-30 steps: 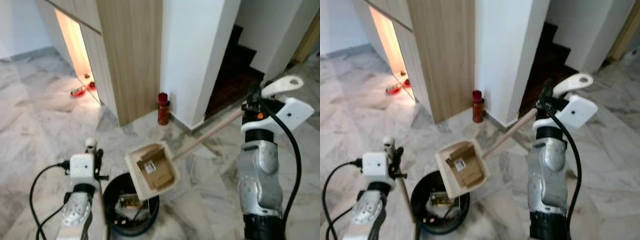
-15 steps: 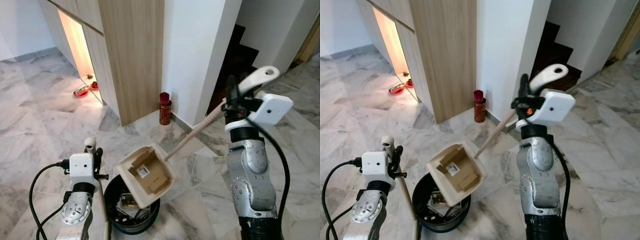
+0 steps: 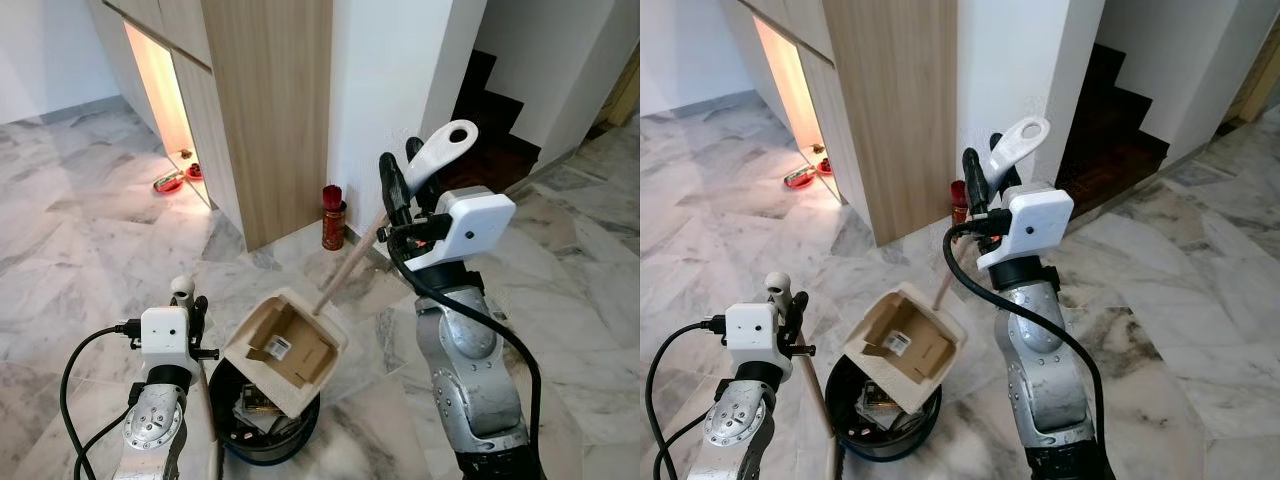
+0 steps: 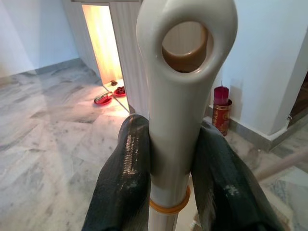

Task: Sweep floor

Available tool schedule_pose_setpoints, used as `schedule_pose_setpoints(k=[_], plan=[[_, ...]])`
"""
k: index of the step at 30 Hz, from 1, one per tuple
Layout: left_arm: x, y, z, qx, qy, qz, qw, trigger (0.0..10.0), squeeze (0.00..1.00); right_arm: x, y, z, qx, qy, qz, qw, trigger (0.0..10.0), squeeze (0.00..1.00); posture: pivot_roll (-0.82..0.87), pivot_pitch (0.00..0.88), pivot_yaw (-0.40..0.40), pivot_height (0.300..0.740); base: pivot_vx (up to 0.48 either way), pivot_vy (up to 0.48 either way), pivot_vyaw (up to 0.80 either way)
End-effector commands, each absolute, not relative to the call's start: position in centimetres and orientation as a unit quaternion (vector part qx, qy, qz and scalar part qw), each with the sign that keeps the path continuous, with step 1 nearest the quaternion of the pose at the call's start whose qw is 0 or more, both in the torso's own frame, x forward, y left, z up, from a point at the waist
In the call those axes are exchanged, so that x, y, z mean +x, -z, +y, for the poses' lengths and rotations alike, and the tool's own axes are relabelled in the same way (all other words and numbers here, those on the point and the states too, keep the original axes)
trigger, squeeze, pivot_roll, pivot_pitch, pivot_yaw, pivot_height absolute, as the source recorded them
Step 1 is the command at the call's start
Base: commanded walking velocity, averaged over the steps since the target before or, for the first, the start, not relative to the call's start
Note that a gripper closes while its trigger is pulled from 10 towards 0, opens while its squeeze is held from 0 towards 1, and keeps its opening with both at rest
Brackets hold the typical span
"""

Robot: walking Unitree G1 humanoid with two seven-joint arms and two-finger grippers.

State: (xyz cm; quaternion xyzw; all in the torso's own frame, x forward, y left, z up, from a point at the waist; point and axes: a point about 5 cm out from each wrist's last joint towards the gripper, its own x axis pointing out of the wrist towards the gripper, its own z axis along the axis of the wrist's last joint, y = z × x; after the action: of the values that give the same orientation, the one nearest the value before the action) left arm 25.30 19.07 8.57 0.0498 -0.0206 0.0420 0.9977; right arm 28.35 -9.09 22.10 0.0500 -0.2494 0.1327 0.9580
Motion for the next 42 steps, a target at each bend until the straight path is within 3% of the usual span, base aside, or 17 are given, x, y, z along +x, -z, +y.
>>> schedule_pose_setpoints(k=[1,11,23,32,39,42], plan=[[25.6,-9.6,18.6,0.040,-0.033,-0.050,0.997,10.0,0.00,27.4,-24.4,-9.2,0.048,-0.131,-0.313,0.939,10.0,0.00,0.05,0.000,-0.006,0.740,0.000,0.000,0.00],[25.6,-9.6,18.5,0.038,-0.032,-0.051,0.997,10.0,0.00,26.1,-25.4,-6.7,0.015,-0.172,-0.354,0.919,10.0,0.00,0.05,0.000,-0.009,0.740,0.000,0.000,0.00],[25.8,-9.5,18.4,0.038,-0.029,-0.051,0.998,10.0,0.00,24.7,-25.6,-3.9,0.032,-0.261,-0.352,0.898,10.0,0.00,0.05,0.000,-0.009,0.740,0.000,0.000,0.00],[25.8,-9.6,18.3,0.037,-0.028,-0.053,0.997,10.0,0.00,24.1,-25.6,-3.4,0.020,-0.280,-0.359,0.890,10.0,0.00,0.05,0.000,-0.009,0.740,0.000,0.000,0.00],[25.9,-9.6,18.3,0.037,-0.027,-0.054,0.998,10.0,0.00,23.1,-25.3,-1.9,-0.058,-0.330,-0.383,0.861,10.0,0.00,0.05,0.000,-0.009,0.740,0.000,0.000,0.00],[25.9,-9.6,18.2,0.036,-0.025,-0.054,0.998,10.0,0.00,23.1,-25.1,-1.8,-0.028,-0.338,-0.367,0.866,10.0,0.00,0.05,0.000,-0.010,0.740,0.000,0.000,0.00]])
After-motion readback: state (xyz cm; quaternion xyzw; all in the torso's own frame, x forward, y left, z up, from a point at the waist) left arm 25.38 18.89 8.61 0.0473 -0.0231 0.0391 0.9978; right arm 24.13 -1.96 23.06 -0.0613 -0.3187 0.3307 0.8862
